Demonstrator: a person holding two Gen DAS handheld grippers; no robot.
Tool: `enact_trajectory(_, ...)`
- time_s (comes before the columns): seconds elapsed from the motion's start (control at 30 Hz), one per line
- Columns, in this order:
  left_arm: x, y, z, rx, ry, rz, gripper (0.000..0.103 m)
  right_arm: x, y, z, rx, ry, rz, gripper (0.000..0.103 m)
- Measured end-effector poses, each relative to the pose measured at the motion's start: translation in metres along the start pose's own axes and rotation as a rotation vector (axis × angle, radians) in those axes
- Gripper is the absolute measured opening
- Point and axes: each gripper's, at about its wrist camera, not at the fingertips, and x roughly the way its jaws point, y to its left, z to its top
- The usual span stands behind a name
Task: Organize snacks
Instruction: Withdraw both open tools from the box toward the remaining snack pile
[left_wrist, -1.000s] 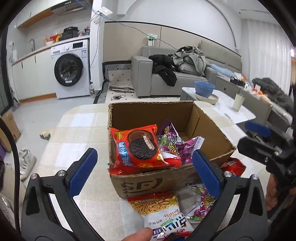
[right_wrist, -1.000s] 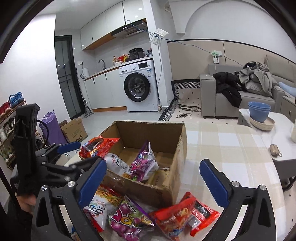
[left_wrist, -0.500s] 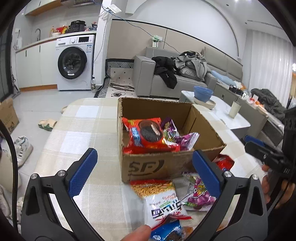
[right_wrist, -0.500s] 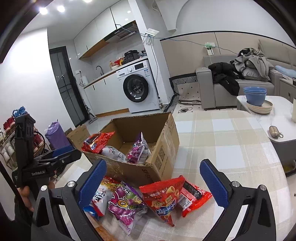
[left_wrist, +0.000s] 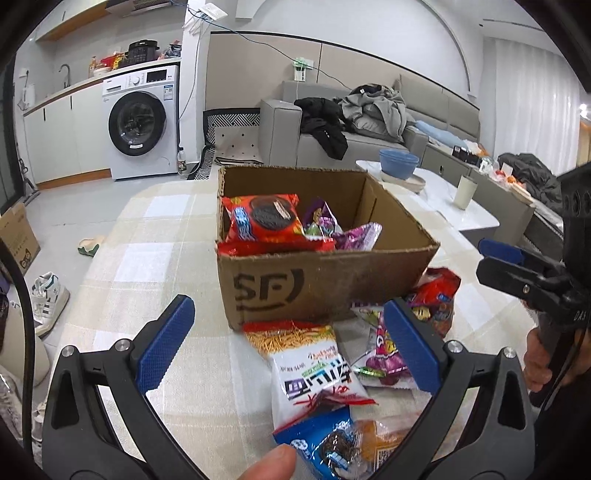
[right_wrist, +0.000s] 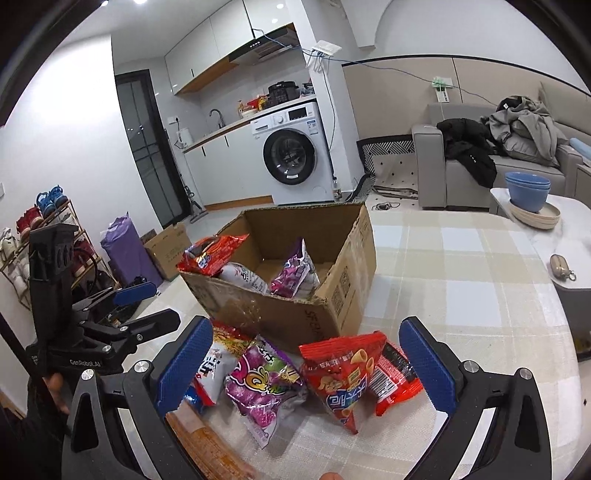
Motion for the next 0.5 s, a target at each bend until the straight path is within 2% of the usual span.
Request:
enact_trajectory(0.3,-0.002,-0.004,-0.011,0.020,0.014,0.025,0.102,-0.003,0.005,-0.007,-0.052,0.033,-0.016,0.103)
enact_trajectory(0.5,0.001,-0.007,-0.013,0.043,0.039,0.005,0.102,-0.007,0.007,-0.014,-0.099,0.053,-0.019,0.103)
